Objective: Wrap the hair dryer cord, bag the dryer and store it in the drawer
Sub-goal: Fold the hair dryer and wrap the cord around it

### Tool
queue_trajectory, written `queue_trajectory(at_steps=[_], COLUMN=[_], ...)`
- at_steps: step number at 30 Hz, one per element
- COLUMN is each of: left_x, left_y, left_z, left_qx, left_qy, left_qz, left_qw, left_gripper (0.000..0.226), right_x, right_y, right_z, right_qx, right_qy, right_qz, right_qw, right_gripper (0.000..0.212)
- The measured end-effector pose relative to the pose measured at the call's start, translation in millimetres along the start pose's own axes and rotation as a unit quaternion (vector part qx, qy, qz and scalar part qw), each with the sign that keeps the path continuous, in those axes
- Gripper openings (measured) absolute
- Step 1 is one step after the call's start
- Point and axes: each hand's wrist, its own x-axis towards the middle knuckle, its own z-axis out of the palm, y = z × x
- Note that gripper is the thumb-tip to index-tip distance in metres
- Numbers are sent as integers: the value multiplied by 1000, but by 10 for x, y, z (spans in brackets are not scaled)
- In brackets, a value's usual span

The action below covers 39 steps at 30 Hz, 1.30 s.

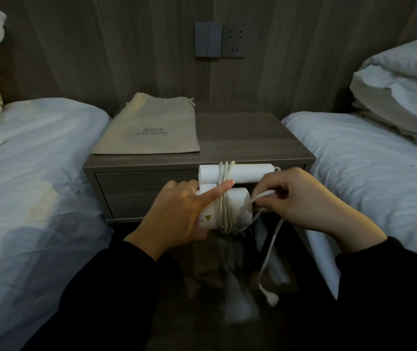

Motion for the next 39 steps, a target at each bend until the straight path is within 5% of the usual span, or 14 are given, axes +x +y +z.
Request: queue_trajectory(at_steps=[3, 9, 16, 30, 35, 39], left_x=[2, -10, 32, 6, 8, -4], left_y=[35, 100, 243, 269, 219, 220], left_z=[43, 66, 59, 137, 161, 162], left_qx=[14, 2, 17, 14, 16, 4], left_qy=[15, 31, 44, 0, 21, 21], left_qz=[26, 62, 110, 129, 131, 141], left_qw=[999, 998, 993, 992, 991, 990], left_gripper=[99, 97, 82, 96, 92, 89], right_x=[14, 58, 92, 166, 195, 161], right_y=[124, 208, 265, 364, 512, 669], right_z=[-31, -10, -6, 212, 156, 7], right_qx=[26, -36, -20, 30, -46, 35], right_qy=[40, 235, 193, 144, 167, 88], right_qz=[-34, 87, 36, 108, 171, 144], right_qw=[998, 967, 980, 983, 970, 985], right_gripper=[22, 23, 5, 3, 53, 44])
